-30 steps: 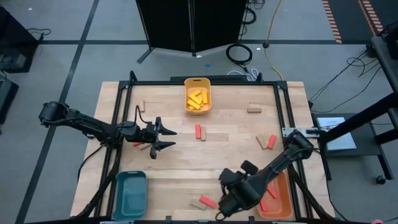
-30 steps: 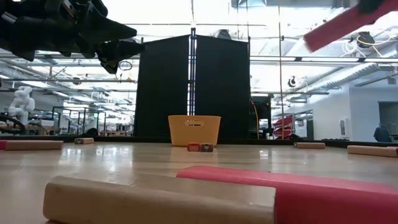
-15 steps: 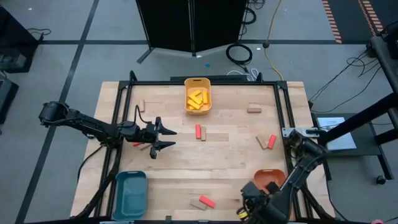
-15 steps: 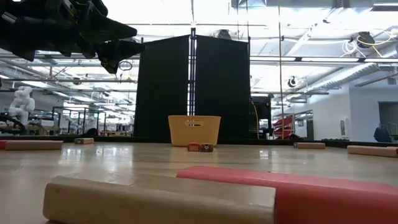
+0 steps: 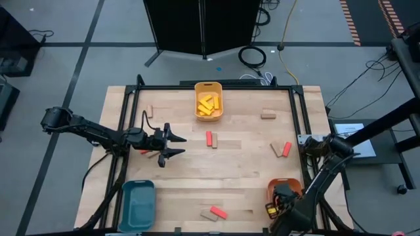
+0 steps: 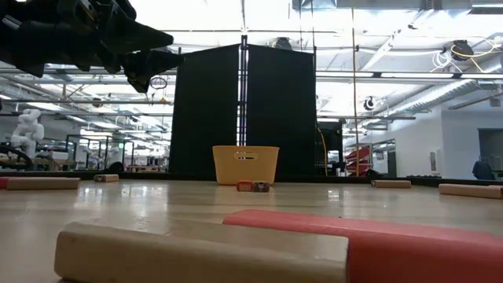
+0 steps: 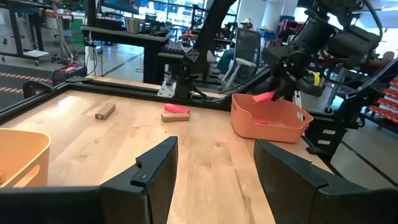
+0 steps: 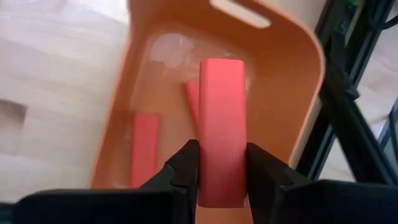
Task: Sort blocks
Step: Put the orange block into the orange bin, then adjust the orange block
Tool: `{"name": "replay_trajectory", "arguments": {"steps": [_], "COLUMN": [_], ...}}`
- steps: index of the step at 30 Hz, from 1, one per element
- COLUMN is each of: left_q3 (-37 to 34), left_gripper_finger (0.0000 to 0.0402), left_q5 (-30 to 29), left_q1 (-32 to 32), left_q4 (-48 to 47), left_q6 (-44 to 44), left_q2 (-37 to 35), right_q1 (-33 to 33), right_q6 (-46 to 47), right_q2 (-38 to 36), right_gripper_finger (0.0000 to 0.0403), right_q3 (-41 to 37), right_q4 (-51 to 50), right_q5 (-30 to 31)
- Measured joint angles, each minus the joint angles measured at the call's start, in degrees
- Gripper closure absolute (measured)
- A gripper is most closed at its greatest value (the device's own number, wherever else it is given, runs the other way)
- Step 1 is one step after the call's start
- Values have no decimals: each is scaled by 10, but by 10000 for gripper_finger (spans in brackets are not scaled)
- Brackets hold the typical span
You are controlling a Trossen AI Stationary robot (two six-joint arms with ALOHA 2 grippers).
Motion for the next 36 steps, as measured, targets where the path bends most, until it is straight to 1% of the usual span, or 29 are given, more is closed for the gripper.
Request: {"name": "replay_trajectory", "arguments": {"steps": [6, 13, 15, 19, 21, 25, 29, 32, 36], "left_q3": [0, 0, 0, 0, 0, 0, 0, 0, 0], "left_gripper_finger": [194, 194, 194, 194, 194, 194, 194, 194, 194], "left_q5": [-3, -3, -3, -3, -3, -3, -3, -3, -3], "left_q1": [0, 0, 0, 0, 0, 0, 0, 0, 0], "left_q4": [0, -1, -1, -1, -1, -1, -1, -1, -1], "left_q6": [1, 3, 3, 3, 3, 3, 3, 3, 3], "left_q2": [0, 0, 0, 0, 0, 0, 0, 0, 0], "right_q1": [1, 1, 1, 1, 1, 2, 2, 2, -2], "right_q6": [0, 0, 0, 0, 1, 1, 0, -8, -19], "right_q2": [-7, -7, -7, -7, -7, -7, -7, -7, -11], "right_gripper_finger": [324, 323, 319, 296, 279, 246, 223, 213, 213], "right_q3": [-34, -40, -40, -40, -40, -40, -40, -40, -39], "right_q4": [12, 18, 18, 18, 17, 19, 19, 19, 20], "right_q5": [-3, -3, -12, -56, -67, -64, -64, -64, -64]}}
